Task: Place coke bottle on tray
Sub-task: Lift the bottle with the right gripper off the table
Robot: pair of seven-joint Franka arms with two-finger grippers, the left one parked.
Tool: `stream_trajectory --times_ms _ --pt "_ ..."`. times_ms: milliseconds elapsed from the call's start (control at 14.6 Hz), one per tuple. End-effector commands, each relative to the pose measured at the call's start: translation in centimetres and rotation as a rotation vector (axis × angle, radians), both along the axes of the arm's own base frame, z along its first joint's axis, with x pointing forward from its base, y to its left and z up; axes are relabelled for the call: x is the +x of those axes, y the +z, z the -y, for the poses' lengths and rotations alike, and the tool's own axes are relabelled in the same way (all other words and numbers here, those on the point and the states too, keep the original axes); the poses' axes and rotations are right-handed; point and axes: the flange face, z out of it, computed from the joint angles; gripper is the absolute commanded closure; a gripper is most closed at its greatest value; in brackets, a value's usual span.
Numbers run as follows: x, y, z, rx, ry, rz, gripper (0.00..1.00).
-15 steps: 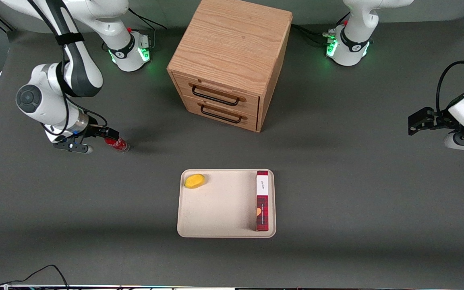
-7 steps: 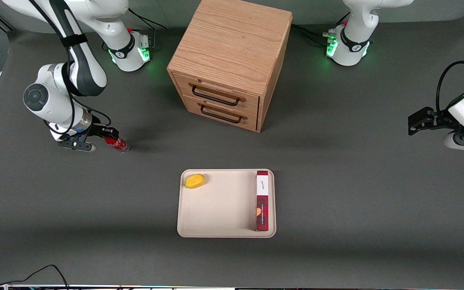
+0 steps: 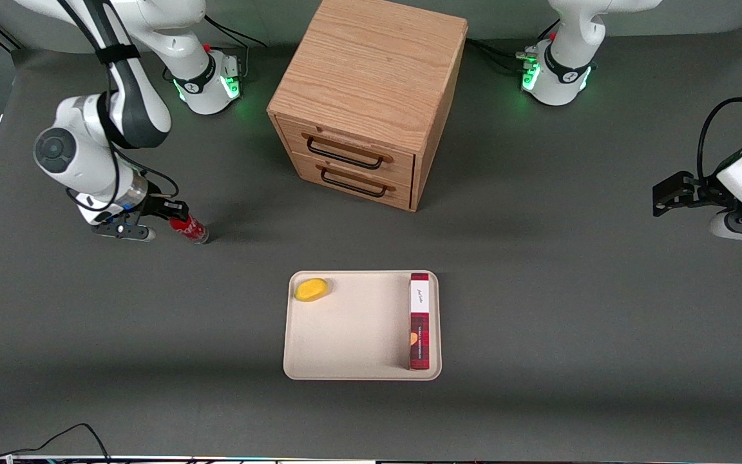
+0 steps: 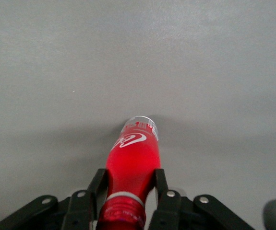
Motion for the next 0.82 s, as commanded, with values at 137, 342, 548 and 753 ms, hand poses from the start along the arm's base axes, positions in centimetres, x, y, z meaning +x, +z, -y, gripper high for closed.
stream_trajectory --times_ms 137,342,548,753 --pt "4.5 16.4 0.2 -0.004 0.054 -0.042 1.0" --pt "6.8 23.4 -0.8 0.012 0.057 -0.041 1.0" --pt "11.0 27.0 -5.3 0.013 0.014 -0.058 1.0" --pt "15.7 23.9 -10.8 0.05 -0.117 -0.044 1.0"
